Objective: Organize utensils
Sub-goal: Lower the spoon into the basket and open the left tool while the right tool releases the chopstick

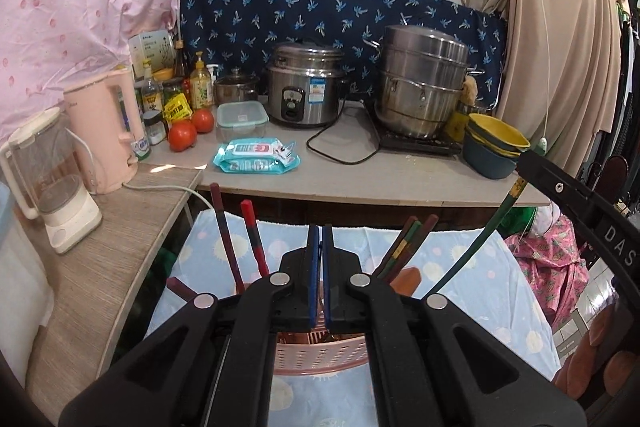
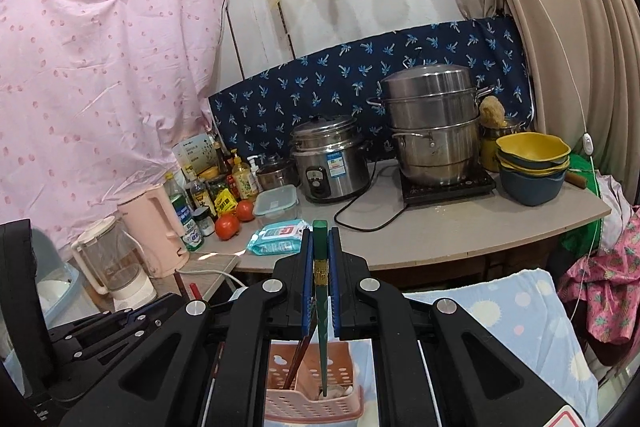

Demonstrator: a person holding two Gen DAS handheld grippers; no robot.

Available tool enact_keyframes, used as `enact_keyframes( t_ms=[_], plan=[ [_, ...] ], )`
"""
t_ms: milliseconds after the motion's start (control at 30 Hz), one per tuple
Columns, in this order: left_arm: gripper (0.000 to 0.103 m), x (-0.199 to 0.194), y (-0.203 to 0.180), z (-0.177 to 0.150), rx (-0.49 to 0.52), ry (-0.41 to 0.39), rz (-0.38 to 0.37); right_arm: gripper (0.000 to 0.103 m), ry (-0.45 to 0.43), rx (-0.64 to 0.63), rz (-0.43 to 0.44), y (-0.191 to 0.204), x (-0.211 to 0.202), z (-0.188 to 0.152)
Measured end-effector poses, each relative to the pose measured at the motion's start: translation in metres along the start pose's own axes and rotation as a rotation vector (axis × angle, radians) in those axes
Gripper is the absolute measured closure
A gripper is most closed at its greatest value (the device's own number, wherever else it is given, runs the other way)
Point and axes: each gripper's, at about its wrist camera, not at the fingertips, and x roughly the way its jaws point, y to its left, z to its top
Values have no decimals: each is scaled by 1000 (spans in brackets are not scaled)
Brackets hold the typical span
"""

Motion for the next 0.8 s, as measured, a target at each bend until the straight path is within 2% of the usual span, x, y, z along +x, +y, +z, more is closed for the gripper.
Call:
enact_keyframes(
  t_ms=[400,433,500,567,733,800],
  plan=[
    [101,21,8,-12,-27,32,32,96,99,-19,13,8,34,-32],
    [99,20,9,-12,-33,32,32,96,103,-17,11,8,35,-33],
    [95,18,10,-13,-38,31,34,87,97,-13,4,8,33,-35],
    [91,15,11,-15,-37,27,39,83,92,-6,4,7,29,-34],
    [88,6,13,-20,-46,25,44,83,84,-3,6,6,18,-34],
    [83,1,14,-22,-49,23,45,82,85,1,8,5,13,-35]
  ],
)
